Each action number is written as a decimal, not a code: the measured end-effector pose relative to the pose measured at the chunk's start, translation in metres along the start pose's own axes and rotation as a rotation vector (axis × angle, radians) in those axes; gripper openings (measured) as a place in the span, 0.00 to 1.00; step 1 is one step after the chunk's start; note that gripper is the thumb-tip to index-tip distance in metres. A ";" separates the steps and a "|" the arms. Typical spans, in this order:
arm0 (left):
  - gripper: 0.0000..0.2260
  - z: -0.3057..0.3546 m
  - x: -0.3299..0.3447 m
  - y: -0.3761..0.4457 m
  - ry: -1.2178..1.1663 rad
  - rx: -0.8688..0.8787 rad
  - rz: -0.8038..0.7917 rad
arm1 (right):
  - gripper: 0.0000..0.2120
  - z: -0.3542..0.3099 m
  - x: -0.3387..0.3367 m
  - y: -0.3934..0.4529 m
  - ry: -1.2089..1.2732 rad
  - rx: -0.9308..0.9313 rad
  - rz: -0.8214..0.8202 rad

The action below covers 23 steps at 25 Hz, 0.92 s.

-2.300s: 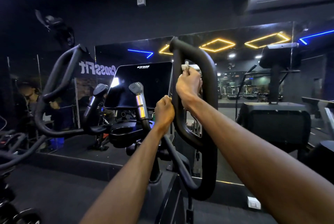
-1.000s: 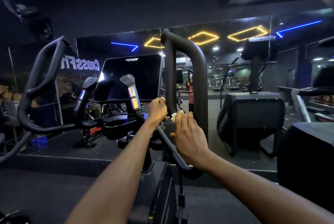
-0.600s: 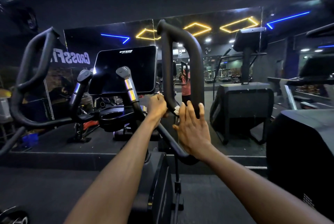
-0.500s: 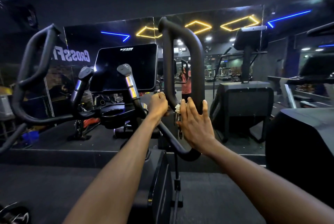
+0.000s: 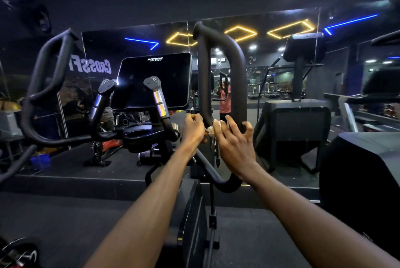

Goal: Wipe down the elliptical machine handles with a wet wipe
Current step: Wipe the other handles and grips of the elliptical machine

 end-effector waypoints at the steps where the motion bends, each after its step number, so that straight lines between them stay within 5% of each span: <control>1: 0.07 0.002 0.000 -0.001 -0.006 -0.002 0.001 | 0.25 -0.003 -0.003 0.012 0.029 0.051 0.018; 3: 0.07 0.003 -0.001 -0.004 -0.022 -0.014 -0.005 | 0.24 -0.012 -0.006 0.017 0.101 0.095 0.069; 7: 0.08 0.000 -0.006 -0.006 -0.034 -0.024 -0.039 | 0.20 -0.013 -0.001 -0.036 0.131 -0.222 0.224; 10: 0.07 -0.003 -0.007 -0.005 -0.017 -0.021 -0.033 | 0.17 0.004 -0.024 -0.032 0.257 -0.182 0.313; 16: 0.05 0.003 -0.004 -0.009 -0.024 -0.003 0.019 | 0.20 -0.005 -0.015 0.012 0.388 -0.102 0.079; 23: 0.08 0.020 -0.015 -0.008 0.124 0.083 0.059 | 0.12 -0.010 -0.038 0.023 0.371 -0.057 -0.008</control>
Point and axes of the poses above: each hand's wrist, its own y-axis towards the middle knuckle, its own x-axis out of the palm, z = x × y, the point moved 9 cm from there along y, towards the middle knuckle, and after that the axes turned 12 degrees about x, right-handed, at the moved point
